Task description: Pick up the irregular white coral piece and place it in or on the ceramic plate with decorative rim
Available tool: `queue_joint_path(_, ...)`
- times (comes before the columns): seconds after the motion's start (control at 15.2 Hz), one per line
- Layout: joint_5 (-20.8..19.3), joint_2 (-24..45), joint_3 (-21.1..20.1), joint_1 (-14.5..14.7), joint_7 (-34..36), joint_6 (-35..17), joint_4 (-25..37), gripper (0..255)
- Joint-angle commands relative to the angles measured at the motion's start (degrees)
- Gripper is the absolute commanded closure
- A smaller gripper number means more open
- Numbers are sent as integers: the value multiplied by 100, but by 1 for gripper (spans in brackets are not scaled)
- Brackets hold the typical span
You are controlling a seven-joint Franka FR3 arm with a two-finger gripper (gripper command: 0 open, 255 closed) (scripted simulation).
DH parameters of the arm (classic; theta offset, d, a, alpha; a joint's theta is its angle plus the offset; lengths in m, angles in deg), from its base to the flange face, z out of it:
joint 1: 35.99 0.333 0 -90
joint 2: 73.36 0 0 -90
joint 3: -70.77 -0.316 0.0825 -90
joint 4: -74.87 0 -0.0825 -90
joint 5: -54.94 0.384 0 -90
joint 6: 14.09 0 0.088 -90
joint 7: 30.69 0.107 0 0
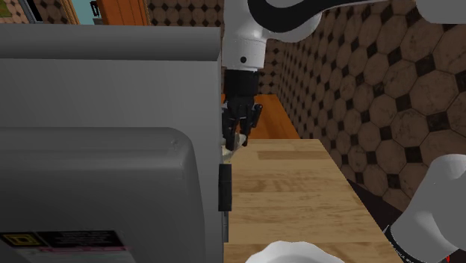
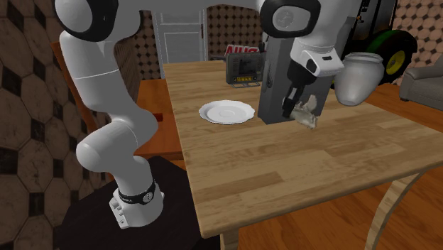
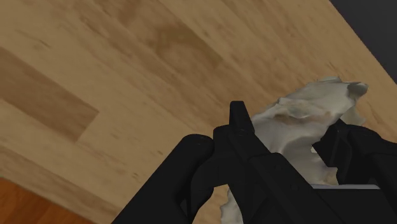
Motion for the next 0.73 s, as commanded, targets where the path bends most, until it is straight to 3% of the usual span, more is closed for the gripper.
queue_joint_path(0.0,123,-318,-81,87,124,-38,-301,255)
queue_joint_path(0.66,816,-1924,-484,615,804,13,-1551,255)
